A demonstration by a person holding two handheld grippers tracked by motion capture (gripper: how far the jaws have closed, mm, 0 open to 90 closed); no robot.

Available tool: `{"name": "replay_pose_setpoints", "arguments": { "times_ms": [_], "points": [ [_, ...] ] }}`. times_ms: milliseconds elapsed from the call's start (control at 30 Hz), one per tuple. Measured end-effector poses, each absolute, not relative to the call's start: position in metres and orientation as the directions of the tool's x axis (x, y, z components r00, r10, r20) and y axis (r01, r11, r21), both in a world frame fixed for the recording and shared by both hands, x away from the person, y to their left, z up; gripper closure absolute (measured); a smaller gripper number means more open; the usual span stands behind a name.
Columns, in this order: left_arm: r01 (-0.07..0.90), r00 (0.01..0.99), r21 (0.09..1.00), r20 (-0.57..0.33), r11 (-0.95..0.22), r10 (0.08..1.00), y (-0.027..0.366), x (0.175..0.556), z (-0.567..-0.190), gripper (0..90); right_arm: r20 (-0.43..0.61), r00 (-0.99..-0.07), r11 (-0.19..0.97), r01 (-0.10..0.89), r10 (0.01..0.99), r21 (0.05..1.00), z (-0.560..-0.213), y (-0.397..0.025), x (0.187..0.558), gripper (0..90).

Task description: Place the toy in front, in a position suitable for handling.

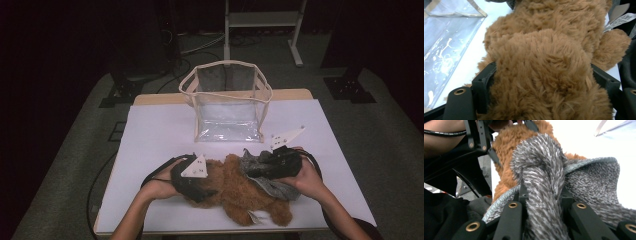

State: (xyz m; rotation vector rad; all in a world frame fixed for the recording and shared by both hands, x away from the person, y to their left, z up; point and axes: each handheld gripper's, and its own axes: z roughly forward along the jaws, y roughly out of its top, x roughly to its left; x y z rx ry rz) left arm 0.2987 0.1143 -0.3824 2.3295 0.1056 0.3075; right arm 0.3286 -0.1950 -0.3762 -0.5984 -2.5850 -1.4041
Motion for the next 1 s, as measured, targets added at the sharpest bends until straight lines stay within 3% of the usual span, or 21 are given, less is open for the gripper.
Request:
{"name": "replay_pose_setpoints", "arguments": {
  "times_ms": [233, 433, 833, 1000],
  "points": [
    [-0.024, 0.976, 0.708, 0.168, -0.706, 0.135, 0.115, 0.301, -0.373, 19.3, 0.314, -0.908, 0.477, 0.414, 0.278, 0.775, -0.381, -0.201, 0.318, 72.1],
    [-0.039, 0.975, 0.708, 0.181, -0.705, 0.128, 0.114, 0.297, -0.381, 22.6, 0.291, -0.918, 0.484, 0.390, 0.270, 0.783, -0.375, -0.197, 0.317, 71.7],
    [-0.083, 0.970, 0.698, 0.221, -0.711, 0.103, 0.116, 0.286, -0.383, 22.9, 0.272, -0.934, 0.565, 0.358, 0.233, 0.744, -0.368, -0.141, 0.353, 71.6],
    [-0.091, 0.970, 0.697, 0.222, -0.712, 0.094, 0.119, 0.285, -0.384, 23.0, 0.296, -0.918, 0.544, 0.395, 0.263, 0.741, -0.373, -0.149, 0.363, 71.5]
  ]
}}
